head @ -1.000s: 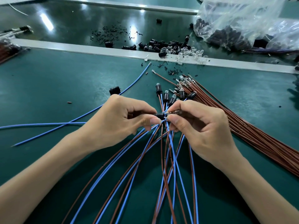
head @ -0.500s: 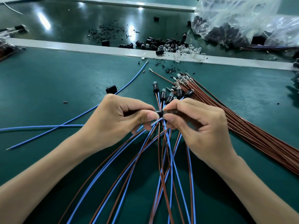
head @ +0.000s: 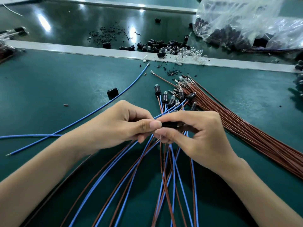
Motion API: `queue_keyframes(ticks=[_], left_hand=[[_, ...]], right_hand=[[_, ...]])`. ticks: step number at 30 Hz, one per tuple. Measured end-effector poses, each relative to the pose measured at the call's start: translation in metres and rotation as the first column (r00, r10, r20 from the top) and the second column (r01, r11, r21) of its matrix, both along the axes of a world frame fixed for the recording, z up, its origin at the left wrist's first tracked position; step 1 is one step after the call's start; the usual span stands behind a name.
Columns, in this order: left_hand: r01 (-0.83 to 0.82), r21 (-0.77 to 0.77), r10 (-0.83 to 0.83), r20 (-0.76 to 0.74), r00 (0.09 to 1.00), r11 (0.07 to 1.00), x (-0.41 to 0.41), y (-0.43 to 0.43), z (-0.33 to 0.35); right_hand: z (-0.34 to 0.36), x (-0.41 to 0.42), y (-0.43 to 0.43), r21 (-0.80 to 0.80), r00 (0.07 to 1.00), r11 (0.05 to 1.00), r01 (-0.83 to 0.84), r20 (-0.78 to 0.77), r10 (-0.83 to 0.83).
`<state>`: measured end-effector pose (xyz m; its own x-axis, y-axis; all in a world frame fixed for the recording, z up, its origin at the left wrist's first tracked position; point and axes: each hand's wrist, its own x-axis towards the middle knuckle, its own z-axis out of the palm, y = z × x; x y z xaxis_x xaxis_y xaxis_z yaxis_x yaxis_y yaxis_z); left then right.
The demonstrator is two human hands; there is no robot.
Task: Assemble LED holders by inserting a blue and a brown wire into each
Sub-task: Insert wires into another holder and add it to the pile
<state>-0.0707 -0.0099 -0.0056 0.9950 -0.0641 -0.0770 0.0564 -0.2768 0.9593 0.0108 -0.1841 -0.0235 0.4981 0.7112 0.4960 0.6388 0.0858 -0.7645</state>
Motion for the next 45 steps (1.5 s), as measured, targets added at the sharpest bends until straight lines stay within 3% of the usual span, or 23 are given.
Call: queue_keyframes(ticks=[13,19,23,26,28,30,32,33,34,36,37,38,41,43,45], left_hand=[[-0.079,0.057,0.080,-0.019,0.997,0.995,0.000,-0.002,0.006],[-0.079,0.052,0.080,-0.012,0.997,0.995,0.006,-0.003,0.004],[-0.039,0.060,0.038,0.020,0.999,0.997,0.008,-0.011,0.001],[0.003,0.189,-0.019,0.082,0.996,0.982,0.003,-0.019,0.002],[0.084,0.292,-0.108,0.068,0.992,0.953,-0.002,-0.023,0.004],[0.184,0.325,-0.196,0.006,0.981,0.928,-0.004,-0.023,0.007],[0.084,0.349,-0.104,0.039,0.994,0.933,0.003,-0.016,0.006],[-0.080,0.398,0.032,0.126,0.992,0.914,0.009,-0.008,0.003],[-0.294,0.474,0.192,0.253,0.948,0.830,0.015,0.002,-0.001],[-0.603,0.648,0.373,0.474,0.797,0.465,0.023,0.021,-0.007],[-0.613,0.723,0.406,0.480,0.777,0.319,0.024,0.030,-0.012],[-0.572,0.782,0.438,0.436,0.786,0.248,0.024,0.038,-0.017],[-0.539,0.788,0.470,0.371,0.801,0.298,0.022,0.052,-0.027],[-0.598,0.711,0.485,0.401,0.777,0.370,0.022,0.056,-0.025],[-0.661,0.594,0.529,0.415,0.740,0.458,0.022,0.051,-0.019]], right_hand=[[0.001,0.002,-0.003,-0.058,0.957,0.998,0.030,-0.286,-0.045],[0.001,0.004,-0.003,-0.007,0.896,0.999,0.042,-0.441,-0.041],[0.004,0.009,0.000,0.037,0.807,0.989,0.143,-0.583,-0.095],[0.006,0.022,0.012,-0.031,0.767,0.971,0.237,-0.607,-0.207],[0.008,0.036,0.023,-0.150,0.800,0.937,0.316,-0.490,-0.348],[0.010,0.050,0.032,-0.277,0.853,0.879,0.388,-0.253,-0.456],[0.014,0.058,0.040,-0.366,0.884,0.830,0.421,-0.040,-0.466],[0.014,0.059,0.044,-0.406,0.894,0.811,0.422,0.040,-0.446],[0.014,0.059,0.047,-0.448,0.901,0.787,0.424,0.115,-0.419],[0.012,0.055,0.052,-0.521,0.887,0.718,0.462,0.263,-0.380],[0.012,0.051,0.053,-0.527,0.862,0.683,0.506,0.338,-0.377],[0.012,0.047,0.054,-0.495,0.826,0.668,0.556,0.415,-0.381],[0.013,0.030,0.055,-0.266,0.772,0.782,0.563,0.508,-0.383],[0.013,0.022,0.056,-0.170,0.816,0.871,0.461,0.466,-0.341],[0.011,0.016,0.057,-0.170,0.878,0.929,0.329,0.418,-0.234]])
